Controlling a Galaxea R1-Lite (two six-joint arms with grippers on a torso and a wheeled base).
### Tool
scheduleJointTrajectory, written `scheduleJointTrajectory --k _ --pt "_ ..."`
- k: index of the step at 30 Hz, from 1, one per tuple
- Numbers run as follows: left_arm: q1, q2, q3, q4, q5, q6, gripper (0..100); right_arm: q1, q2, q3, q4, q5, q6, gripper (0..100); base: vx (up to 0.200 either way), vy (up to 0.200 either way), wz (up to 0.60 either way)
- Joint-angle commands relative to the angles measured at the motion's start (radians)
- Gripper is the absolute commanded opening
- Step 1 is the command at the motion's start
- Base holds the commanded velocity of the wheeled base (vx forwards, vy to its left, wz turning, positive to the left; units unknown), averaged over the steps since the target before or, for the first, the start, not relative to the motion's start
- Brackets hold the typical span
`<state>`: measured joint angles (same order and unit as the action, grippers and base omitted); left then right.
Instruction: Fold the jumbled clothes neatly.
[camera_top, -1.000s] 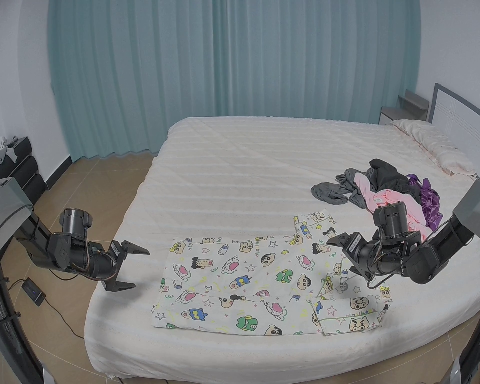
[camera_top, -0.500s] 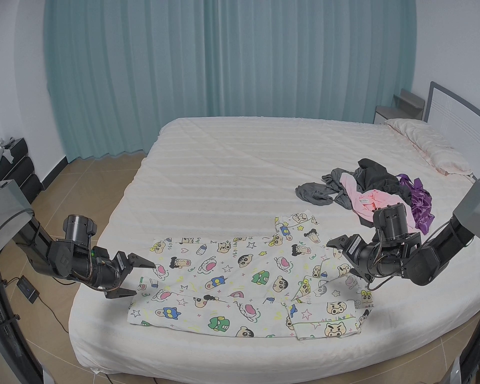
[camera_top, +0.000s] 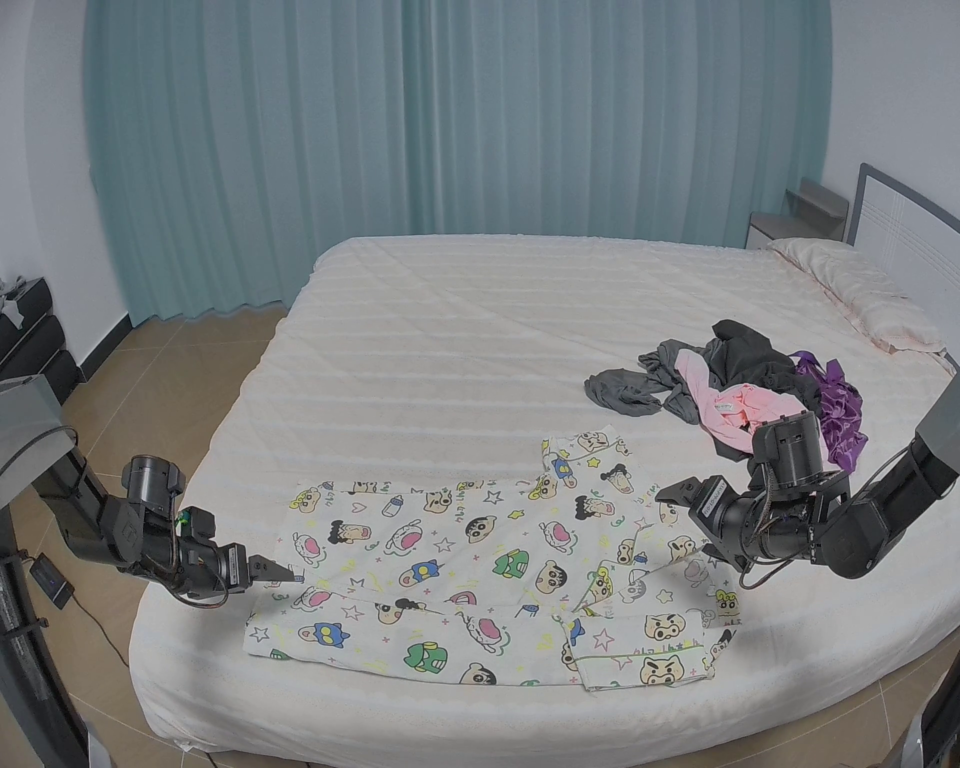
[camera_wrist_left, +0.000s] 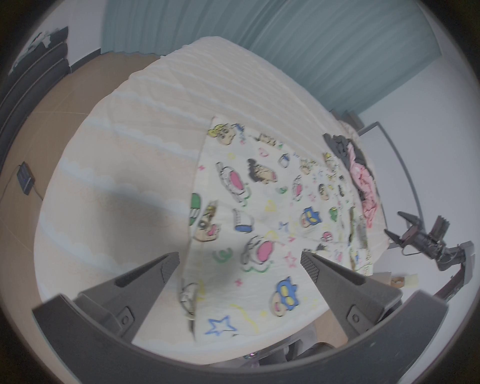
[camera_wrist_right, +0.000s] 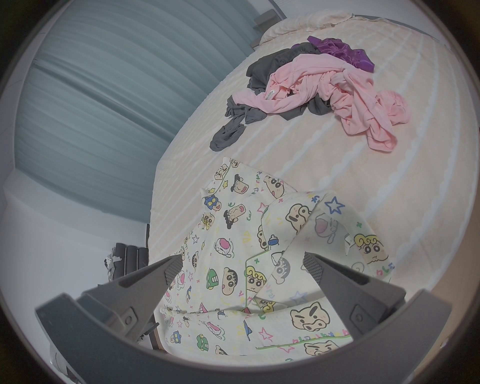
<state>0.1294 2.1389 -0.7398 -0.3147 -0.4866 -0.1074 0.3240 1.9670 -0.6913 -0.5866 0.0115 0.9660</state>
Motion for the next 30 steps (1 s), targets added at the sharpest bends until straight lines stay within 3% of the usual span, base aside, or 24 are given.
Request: scheduleJointTrajectory --k 1,12,13,23,30 --pt "-0.007 0.038 0.011 0.0 0.0 0.006 100 0.0 -0.002 0.004 -0.001 0.001 0.0 100 0.0 0.0 0.0" --pt "-0.027 0.032 0.045 -0.003 0.006 0.008 100 0.0 0.0 0.012 -0.001 0.002 0.002 100 0.0 0.0 0.0" --pt "-0.027 0.03 0.051 -0.001 0.014 0.008 0 0.0 0.0 0.012 -0.001 0.002 0.002 100 0.0 0.0 0.0" --pt "-0.016 0.016 0.086 0.006 0.112 0.02 0 0.0 0.001 0.01 -0.001 0.004 0.002 100 0.0 0.0 0.0" --pt "-0.019 -0.059 0.151 0.011 0.125 0.041 0 -0.005 0.0 0.015 -0.001 0.002 0.002 100 0.0 0.0 0.0"
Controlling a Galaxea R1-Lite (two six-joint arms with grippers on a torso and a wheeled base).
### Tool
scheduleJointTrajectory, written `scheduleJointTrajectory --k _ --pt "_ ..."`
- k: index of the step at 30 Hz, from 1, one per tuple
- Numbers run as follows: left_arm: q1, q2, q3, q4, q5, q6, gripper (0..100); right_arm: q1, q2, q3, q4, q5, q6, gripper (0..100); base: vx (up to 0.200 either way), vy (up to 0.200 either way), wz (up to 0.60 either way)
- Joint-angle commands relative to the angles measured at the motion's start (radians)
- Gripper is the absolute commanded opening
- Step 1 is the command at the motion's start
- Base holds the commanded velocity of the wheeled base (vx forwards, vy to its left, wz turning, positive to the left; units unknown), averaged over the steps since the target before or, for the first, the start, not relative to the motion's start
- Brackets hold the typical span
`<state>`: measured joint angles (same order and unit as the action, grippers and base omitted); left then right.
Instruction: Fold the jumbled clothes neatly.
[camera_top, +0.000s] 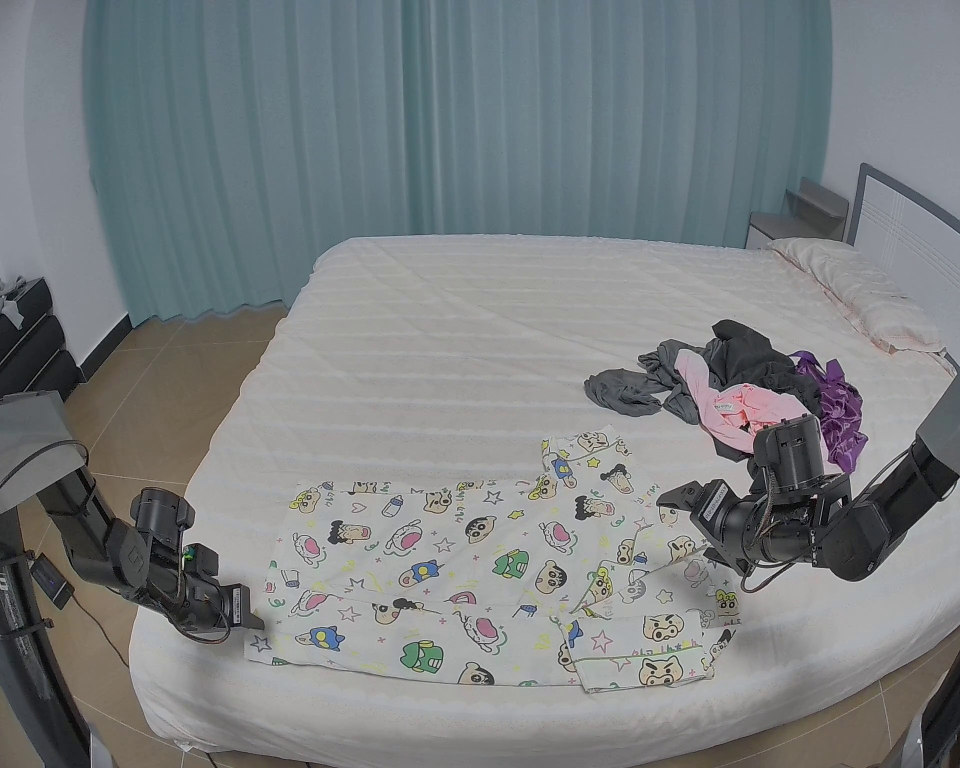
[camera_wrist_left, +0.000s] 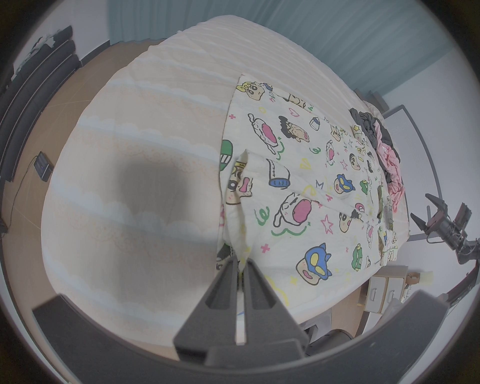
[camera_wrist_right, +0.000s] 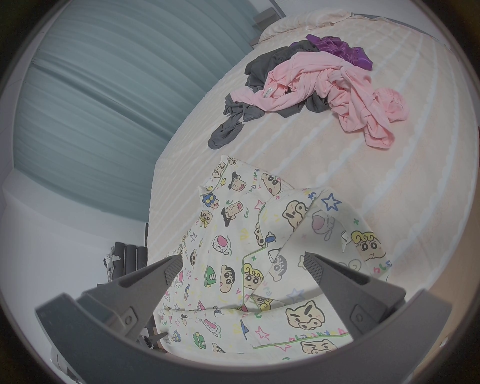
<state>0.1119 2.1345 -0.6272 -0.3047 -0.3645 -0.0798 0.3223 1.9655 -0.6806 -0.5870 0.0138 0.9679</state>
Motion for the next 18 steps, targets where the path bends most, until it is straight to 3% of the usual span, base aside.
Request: scheduleJointTrajectory --k 1,8,15,16,18 --pt "-0.001 -0.062 0.046 0.002 0.002 0.02 0 -0.005 0.001 0.006 0.0 0.0 -0.001 100 0.0 0.0 0.0" --pt "-0.001 -0.091 0.064 0.053 0.062 0.045 0 -0.005 0.001 0.009 0.0 0.0 -0.001 100 0.0 0.0 0.0" --pt "-0.003 -0.082 0.073 0.073 0.065 0.048 0 -0.005 0.001 0.015 0.0 0.0 -0.006 100 0.0 0.0 0.0" --pt "-0.003 -0.082 0.073 0.073 0.065 0.048 100 -0.005 0.001 0.015 0.0 0.0 -0.006 100 0.0 0.0 0.0" --pt "-0.003 -0.082 0.07 0.073 0.065 0.046 100 -0.006 -0.001 0.016 0.0 -0.002 -0.014 100 0.0 0.0 0.0"
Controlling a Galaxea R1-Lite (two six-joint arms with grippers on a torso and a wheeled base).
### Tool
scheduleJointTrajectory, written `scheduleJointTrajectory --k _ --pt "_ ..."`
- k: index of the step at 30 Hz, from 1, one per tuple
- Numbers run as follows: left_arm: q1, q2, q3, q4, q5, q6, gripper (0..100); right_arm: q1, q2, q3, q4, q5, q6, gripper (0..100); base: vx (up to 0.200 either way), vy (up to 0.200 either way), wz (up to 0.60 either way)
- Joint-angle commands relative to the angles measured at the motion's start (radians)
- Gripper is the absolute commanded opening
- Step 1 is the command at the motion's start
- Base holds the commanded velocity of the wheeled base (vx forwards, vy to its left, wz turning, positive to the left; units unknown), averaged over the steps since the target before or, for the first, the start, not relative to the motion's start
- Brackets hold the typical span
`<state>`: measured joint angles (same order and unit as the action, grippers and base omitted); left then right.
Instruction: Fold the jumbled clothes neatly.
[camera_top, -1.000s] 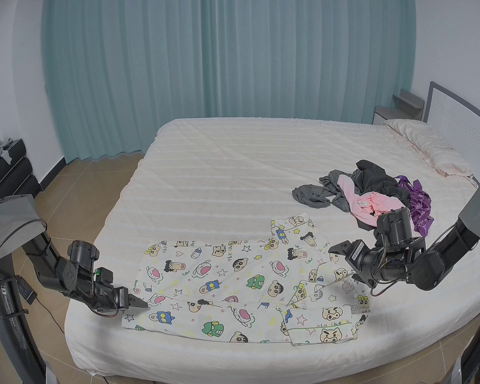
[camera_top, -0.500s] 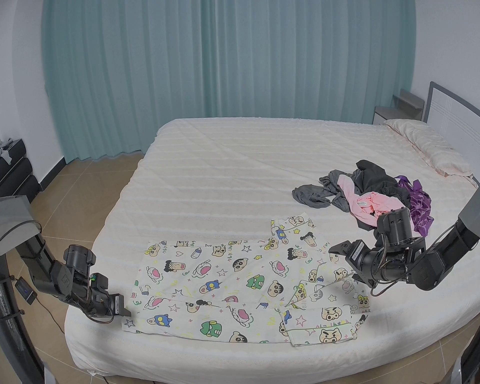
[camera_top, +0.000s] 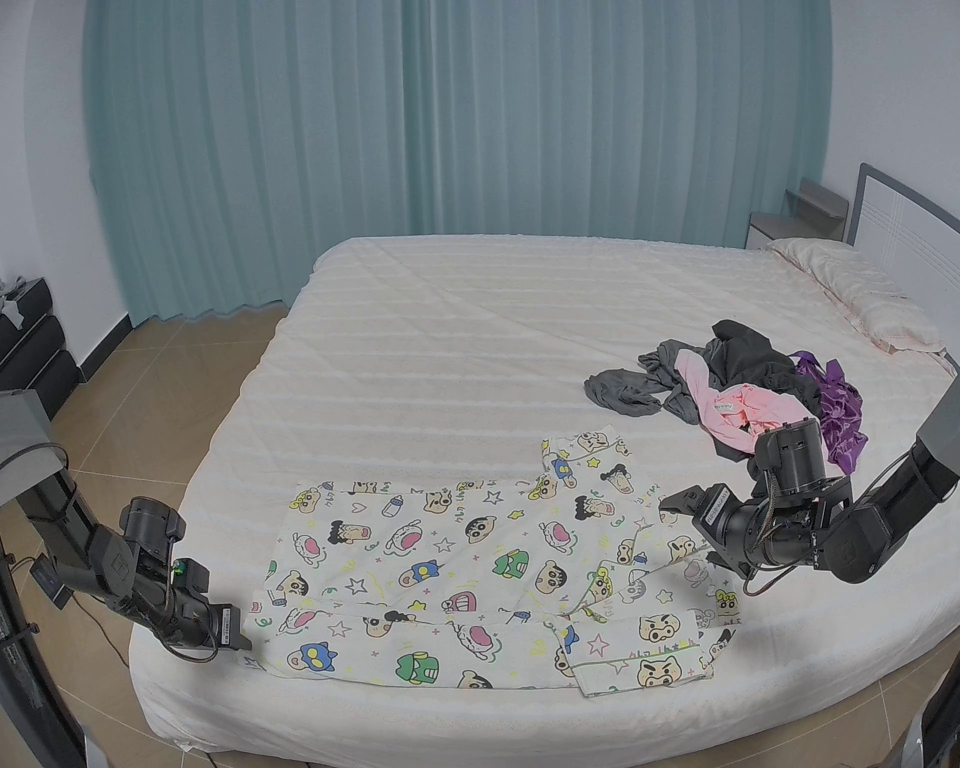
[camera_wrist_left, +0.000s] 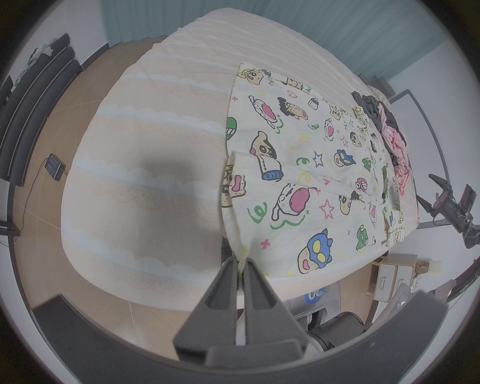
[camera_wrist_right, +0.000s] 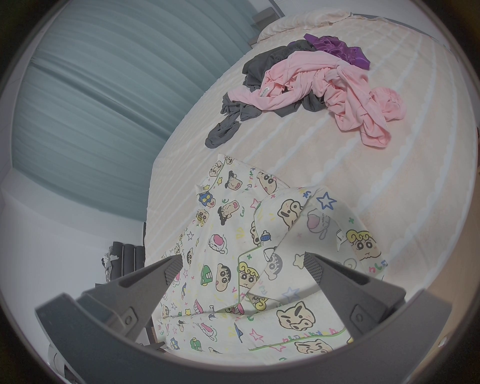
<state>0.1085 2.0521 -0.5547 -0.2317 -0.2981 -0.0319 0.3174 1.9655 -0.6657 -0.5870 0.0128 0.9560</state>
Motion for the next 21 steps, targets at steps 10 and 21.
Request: scheduleJointTrajectory --k 10,21 --pt "0.013 -0.006 -0.011 0.0 -0.033 -0.013 100 -0.001 -0.011 0.017 0.0 -0.002 -0.006 100 0.0 0.0 0.0" --pt "0.072 -0.078 -0.047 -0.012 -0.211 -0.233 100 -0.001 -0.004 0.012 -0.002 -0.004 -0.006 100 0.073 0.0 0.0"
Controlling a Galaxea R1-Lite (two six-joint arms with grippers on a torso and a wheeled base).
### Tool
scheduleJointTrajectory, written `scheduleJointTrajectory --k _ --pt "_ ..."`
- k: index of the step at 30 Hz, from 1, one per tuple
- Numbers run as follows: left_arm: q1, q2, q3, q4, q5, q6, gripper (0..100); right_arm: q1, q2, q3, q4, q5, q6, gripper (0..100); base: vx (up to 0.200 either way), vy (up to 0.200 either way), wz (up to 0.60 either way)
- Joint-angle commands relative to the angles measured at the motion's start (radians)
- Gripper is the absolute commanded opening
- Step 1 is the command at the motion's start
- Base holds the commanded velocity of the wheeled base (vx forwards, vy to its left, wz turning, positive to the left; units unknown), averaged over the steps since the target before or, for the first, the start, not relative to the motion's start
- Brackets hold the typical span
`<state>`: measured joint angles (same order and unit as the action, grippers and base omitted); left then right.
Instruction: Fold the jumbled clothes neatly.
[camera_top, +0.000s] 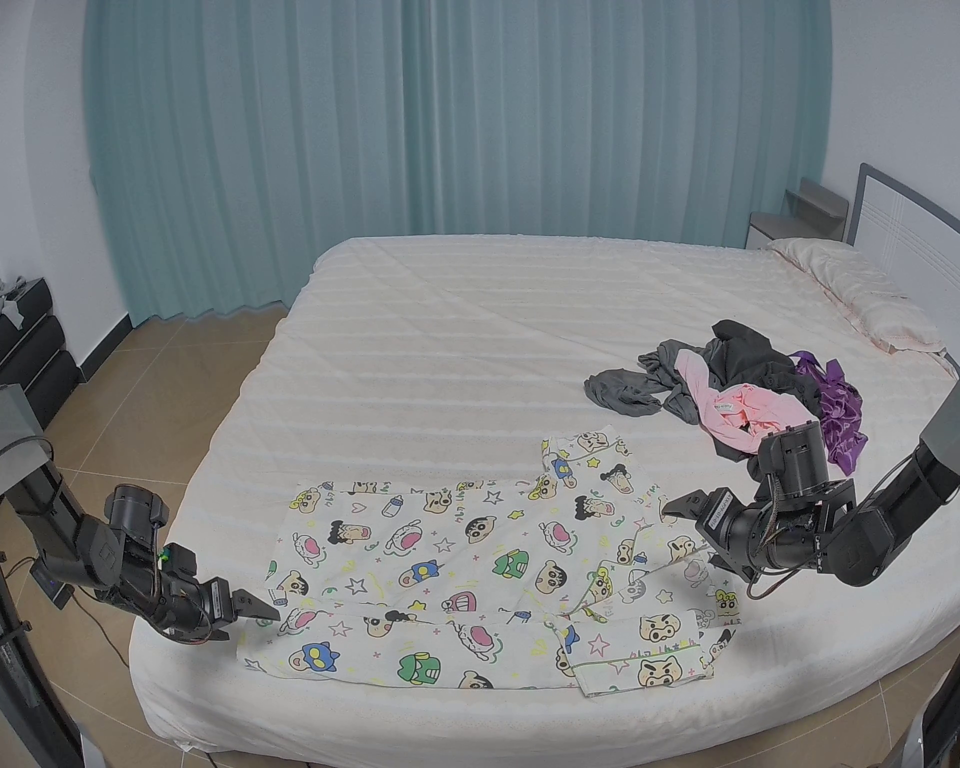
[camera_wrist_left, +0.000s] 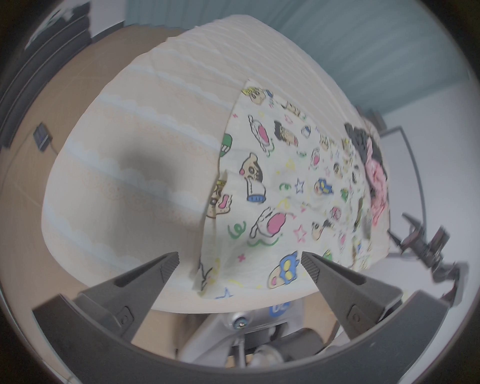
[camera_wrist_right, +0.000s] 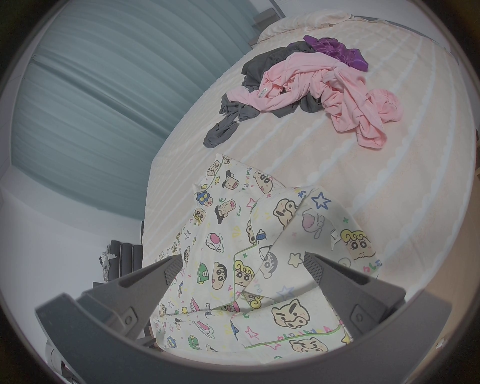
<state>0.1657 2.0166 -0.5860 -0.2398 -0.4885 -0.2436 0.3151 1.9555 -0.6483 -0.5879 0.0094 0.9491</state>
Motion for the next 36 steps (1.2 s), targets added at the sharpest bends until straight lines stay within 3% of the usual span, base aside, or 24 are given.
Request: scheduleJointTrajectory --k 1,9,21,29,36 --pt "0.015 -0.041 -0.014 -0.004 -0.022 -0.022 100 0.001 0.008 -0.005 -0.001 0.0 0.0 100 0.2 0.0 0.0" --pt "0.015 -0.036 -0.006 -0.006 -0.027 -0.019 100 0.001 0.005 -0.005 -0.001 0.0 0.0 100 0.2 0.0 0.0" --pt "0.018 -0.029 -0.061 -0.038 -0.016 -0.02 100 -0.001 0.005 -0.002 0.0 0.0 -0.009 100 0.0 0.0 0.0" --pt "-0.023 0.116 -0.305 -0.042 -0.004 -0.019 100 0.001 0.009 -0.005 0.0 0.0 -0.029 100 0.0 0.0 0.0" --pt "-0.097 0.352 -0.552 -0.046 0.12 -0.014 100 0.001 0.011 -0.004 0.0 0.001 -0.055 100 0.0 0.0 0.0"
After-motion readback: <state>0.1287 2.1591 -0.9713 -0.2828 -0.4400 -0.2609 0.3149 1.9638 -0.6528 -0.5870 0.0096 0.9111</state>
